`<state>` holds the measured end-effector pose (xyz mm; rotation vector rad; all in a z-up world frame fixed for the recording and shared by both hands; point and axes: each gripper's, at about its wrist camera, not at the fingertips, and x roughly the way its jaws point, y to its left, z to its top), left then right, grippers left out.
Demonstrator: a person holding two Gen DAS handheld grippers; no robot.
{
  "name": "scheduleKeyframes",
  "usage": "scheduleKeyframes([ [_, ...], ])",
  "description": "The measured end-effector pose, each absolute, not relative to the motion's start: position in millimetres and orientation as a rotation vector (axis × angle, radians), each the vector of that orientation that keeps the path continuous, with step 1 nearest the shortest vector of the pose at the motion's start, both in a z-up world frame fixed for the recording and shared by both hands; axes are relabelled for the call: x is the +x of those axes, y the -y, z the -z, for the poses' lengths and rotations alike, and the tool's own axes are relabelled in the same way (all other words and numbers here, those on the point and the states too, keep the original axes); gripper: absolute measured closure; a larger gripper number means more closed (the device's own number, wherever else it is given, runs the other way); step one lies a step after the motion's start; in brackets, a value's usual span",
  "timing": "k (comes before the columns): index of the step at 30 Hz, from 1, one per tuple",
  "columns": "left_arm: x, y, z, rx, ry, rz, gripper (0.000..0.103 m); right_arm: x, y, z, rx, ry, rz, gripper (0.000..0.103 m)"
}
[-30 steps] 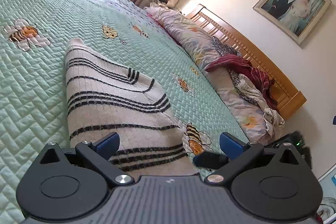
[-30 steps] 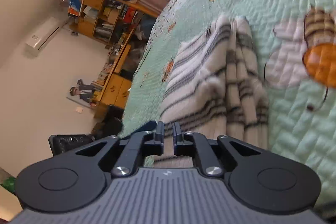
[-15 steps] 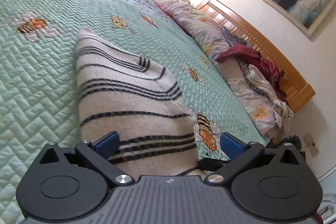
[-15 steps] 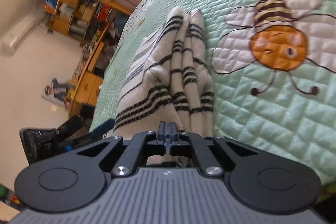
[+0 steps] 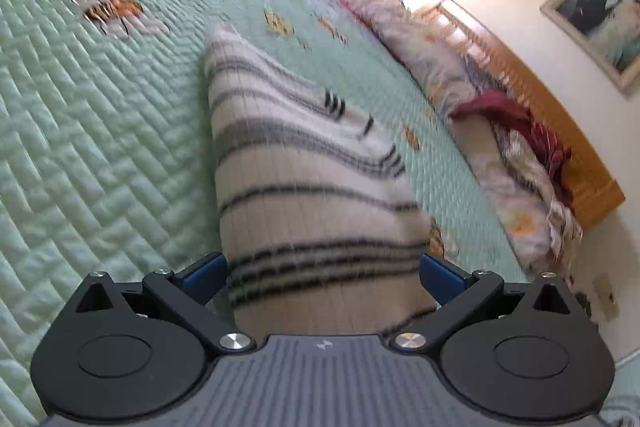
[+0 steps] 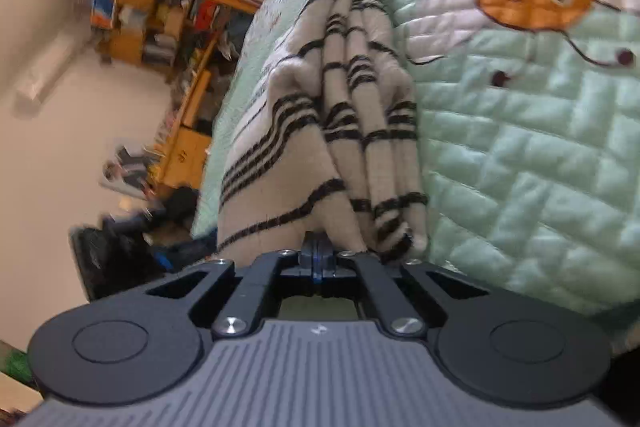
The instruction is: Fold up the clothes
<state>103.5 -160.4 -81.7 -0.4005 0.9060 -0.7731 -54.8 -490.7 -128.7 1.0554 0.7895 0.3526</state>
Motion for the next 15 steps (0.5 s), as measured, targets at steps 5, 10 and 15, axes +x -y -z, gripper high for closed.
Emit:
scheduleKeyframes([
  [5, 101, 155, 85, -0.418, -0.905, 0.784, 0.001, -75, 508, 107, 1.089, -0.7, -0.326, 0.078],
  [10, 103, 149, 83, -0.44, -0.913, 0.773, 0.001, -88, 529, 109, 1.092, -0.655, -0.2, 0.035],
  [15, 98, 166, 55, -0.269, -0.88, 0.688, 0.002, -70, 530, 111, 1.105, -0.632, -0.254, 0.035],
])
